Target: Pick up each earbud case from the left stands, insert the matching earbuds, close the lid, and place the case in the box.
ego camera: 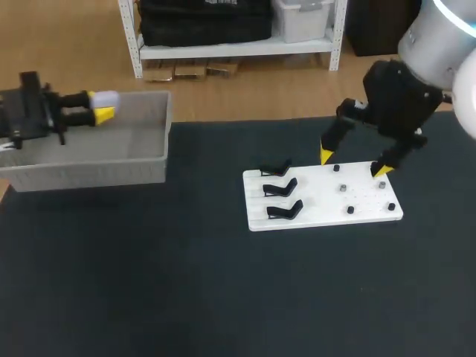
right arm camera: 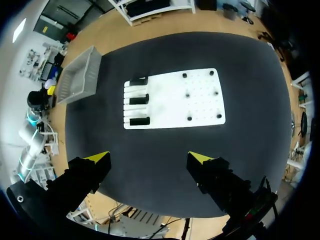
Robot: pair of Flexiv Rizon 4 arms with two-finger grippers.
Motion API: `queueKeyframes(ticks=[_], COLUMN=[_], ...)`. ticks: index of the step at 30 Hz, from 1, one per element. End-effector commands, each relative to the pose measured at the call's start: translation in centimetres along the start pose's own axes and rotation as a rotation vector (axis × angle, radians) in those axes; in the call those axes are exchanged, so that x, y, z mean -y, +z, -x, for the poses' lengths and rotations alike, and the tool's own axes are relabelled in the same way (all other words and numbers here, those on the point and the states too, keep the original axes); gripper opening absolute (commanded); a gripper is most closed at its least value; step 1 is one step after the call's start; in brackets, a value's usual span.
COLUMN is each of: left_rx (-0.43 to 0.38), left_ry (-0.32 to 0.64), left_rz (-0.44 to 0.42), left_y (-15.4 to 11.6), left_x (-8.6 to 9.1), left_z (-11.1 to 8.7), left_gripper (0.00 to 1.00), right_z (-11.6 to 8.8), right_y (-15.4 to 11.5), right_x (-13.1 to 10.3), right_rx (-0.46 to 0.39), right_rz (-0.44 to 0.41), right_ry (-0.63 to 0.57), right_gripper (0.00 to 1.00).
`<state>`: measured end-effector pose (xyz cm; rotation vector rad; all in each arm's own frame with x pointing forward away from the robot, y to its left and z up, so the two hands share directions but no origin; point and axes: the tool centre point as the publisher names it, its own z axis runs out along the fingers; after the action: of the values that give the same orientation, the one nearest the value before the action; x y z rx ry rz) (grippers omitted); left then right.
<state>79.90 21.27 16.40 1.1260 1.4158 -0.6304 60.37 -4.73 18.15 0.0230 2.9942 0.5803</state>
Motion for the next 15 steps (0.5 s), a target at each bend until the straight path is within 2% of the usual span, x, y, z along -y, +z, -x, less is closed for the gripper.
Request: queueKeyframes(ticks=[1,5,6,11,12,13,14,15], left_rx=[-0.016,-0.081,-0.111,-0.158,-0.176,-0.181,-0.169,-0.167], left_ry=[-0.031,-0.073,-0.079,-0.131,-0.136,-0.142,-0.136,-0.123], left_rz=[-0.039,-0.046,-0.057,-0.064,-0.058,-0.051,-0.049,-0.046], left_y=[0.1,1.0,1.3,2.2,2.3,2.3,2.2,2.0], left_x=[-3.1,-3.6,-3.5,-2.8,-2.7,-2.6,-2.6,-2.6], left_z=[-3.1,-5.7,-6.3,-9.0,-9.2,-9.2,-9.0,-8.5], left_gripper=[0.00,0.00,0.00,0.00,0.10,0.51,1.00,1.00], right_z=[-1.1,-1.7,-1.8,-2.0,-2.0,-2.0,-1.9,-1.8], right_y=[0.1,0.3,0.4,0.5,0.5,0.5,0.5,0.4], right_x=[0.0,-0.1,-0.2,-0.3,-0.3,-0.3,-0.2,-0.2], right_rx=[0.066,0.059,0.059,0.062,0.062,0.063,0.063,0.064], right_rz=[-0.011,-0.006,-0.007,-0.005,-0.005,-0.006,-0.005,0.000], right_ry=[0.015,0.043,0.043,0.056,0.058,0.059,0.060,0.064], right_gripper=[1.00,1.00,1.00,1.00,1.00,1.00,1.00,1.00])
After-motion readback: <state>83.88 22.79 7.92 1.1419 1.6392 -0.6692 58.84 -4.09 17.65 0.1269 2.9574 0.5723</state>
